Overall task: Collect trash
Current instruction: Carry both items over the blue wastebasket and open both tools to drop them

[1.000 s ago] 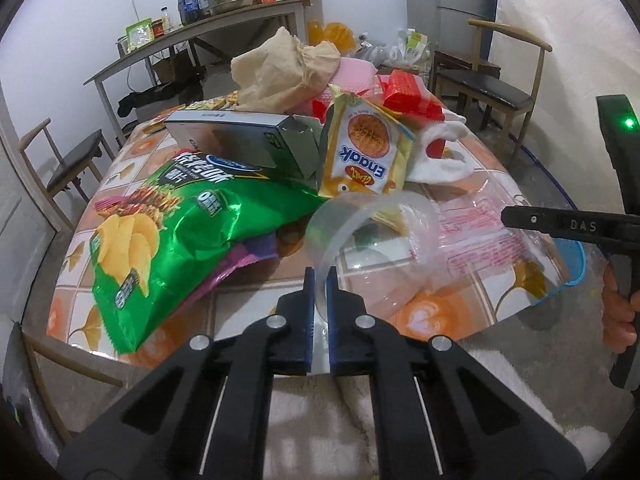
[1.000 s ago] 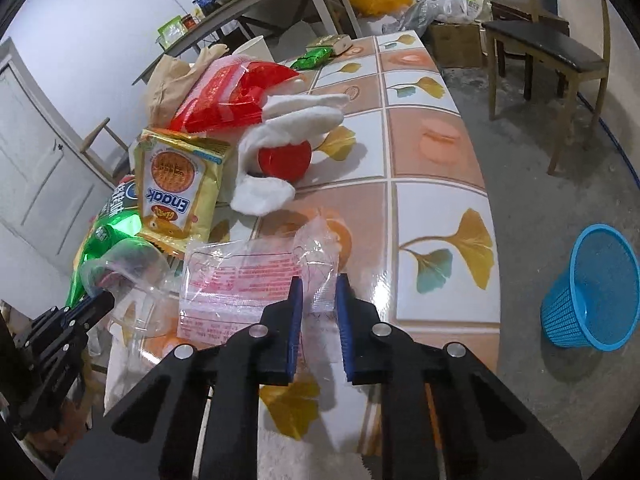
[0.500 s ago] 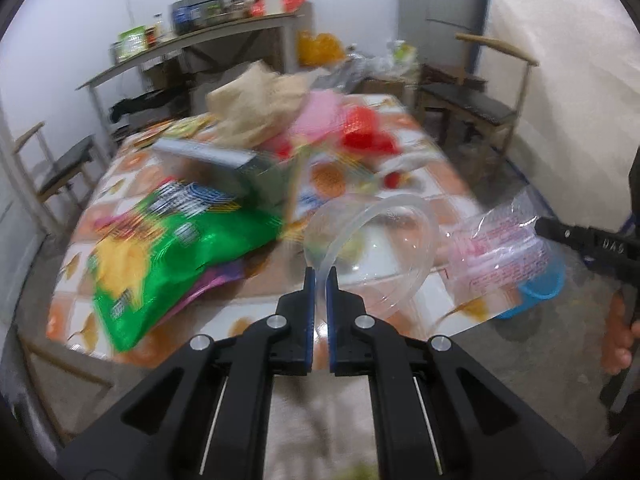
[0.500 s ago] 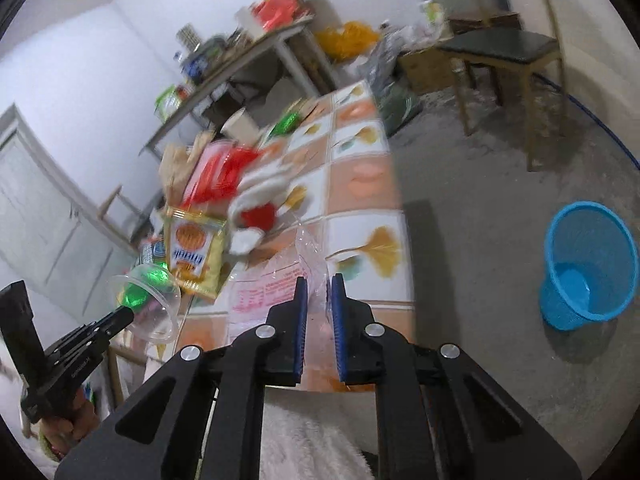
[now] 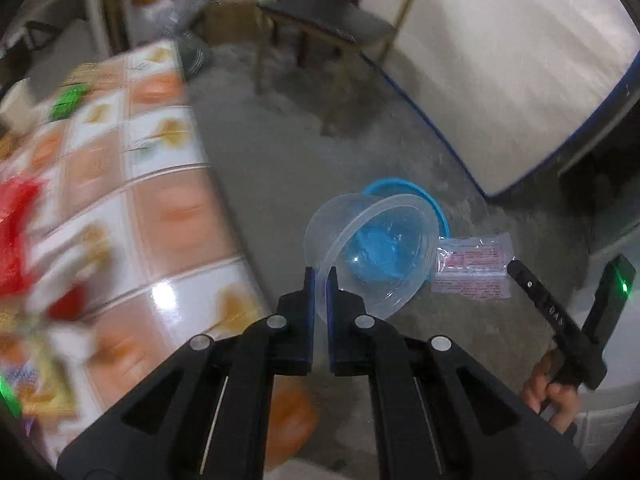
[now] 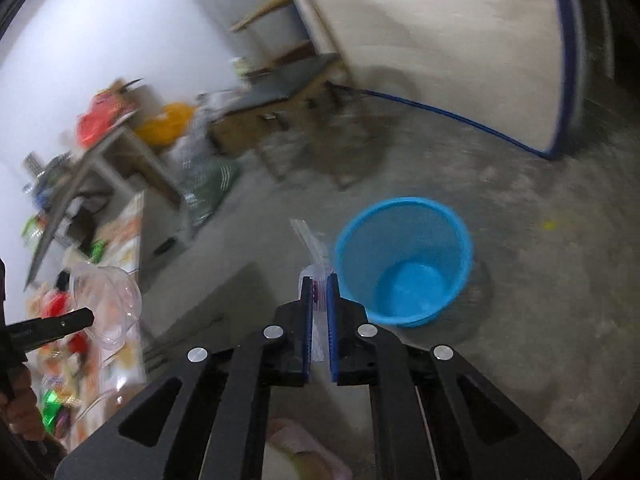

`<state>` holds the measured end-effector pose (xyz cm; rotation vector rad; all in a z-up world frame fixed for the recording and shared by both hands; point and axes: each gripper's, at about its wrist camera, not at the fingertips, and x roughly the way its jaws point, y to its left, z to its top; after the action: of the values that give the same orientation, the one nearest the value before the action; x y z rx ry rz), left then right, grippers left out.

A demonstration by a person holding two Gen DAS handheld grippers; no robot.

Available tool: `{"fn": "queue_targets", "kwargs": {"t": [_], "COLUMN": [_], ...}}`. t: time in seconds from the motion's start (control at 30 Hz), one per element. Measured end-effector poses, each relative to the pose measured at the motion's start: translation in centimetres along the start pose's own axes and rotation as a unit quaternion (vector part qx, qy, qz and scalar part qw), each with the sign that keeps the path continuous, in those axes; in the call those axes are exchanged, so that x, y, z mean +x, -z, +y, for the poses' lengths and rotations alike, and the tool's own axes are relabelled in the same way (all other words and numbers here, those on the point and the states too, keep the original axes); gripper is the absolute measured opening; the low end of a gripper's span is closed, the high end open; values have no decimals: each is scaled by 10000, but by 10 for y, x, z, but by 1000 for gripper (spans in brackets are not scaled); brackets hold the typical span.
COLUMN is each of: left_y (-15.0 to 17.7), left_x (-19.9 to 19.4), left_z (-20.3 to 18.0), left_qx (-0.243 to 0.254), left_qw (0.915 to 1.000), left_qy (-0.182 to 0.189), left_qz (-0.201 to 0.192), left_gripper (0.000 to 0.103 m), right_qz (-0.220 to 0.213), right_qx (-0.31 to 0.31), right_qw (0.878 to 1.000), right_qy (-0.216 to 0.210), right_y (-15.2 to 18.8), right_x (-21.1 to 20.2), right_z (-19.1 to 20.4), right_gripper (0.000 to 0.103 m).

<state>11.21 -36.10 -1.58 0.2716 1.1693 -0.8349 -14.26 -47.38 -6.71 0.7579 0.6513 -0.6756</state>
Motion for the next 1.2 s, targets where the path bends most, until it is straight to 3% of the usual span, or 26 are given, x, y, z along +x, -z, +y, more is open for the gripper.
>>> {"fn": "queue_targets", "kwargs": {"t": [0.27, 0.3, 0.33, 0.37, 0.47, 0.5, 0.57, 0.67, 0.77, 0.9, 1.07, 1.2], "left_y": [-56, -61, -64, -68, -70, -70, -66, -61, -57, -48, -10, 44], "left_x": [125, 142, 155, 177, 190, 190, 178, 151, 117, 61, -30, -86], "left_z": [-81, -89, -93, -99, -94, -95, -91, -82, -73, -51, 0, 55], "left_qx": [174, 207, 209, 179, 3, -22, -7, 341, 803, 1085, 855, 379], "left_qw": [9964, 9951, 9935, 9911, 9942, 9944, 9944, 9969, 9965, 9940, 9940, 9962], "left_qy": [385, 434, 472, 390, -21, 27, 286, 164, -111, 68, 512, 348], "left_qz": [738, 865, 1017, 1264, 1078, 1060, 1019, 685, 216, -115, -461, -706], "left_gripper": [7, 16, 55, 78, 77, 77, 78, 81, 83, 83, 91, 91], "right_qz": [89, 119, 312, 564, 704, 653, 483, 302, 300, 121, -561, -800], "right_qx": [494, 584, 689, 822, 1201, 1303, 1565, 1750, 1502, 1039, 128, -916], "right_qw": [9968, 9958, 9944, 9927, 9875, 9869, 9854, 9836, 9866, 9905, 9843, 9701], "right_qy": [615, 692, 732, 685, 736, 689, 471, 319, 561, 893, 1669, 2098], "right_y": [-35, -40, -44, -46, -35, -29, -19, -4, 5, 7, 7, 14], "right_x": [67, 78, 92, 107, 113, 107, 92, 62, 34, -1, -47, -54], "right_z": [-47, -53, -61, -70, -93, -99, -108, -114, -110, -89, -35, 20], "right_gripper": [8, 18, 49, 73, 74, 74, 74, 74, 74, 82, 96, 96]}}
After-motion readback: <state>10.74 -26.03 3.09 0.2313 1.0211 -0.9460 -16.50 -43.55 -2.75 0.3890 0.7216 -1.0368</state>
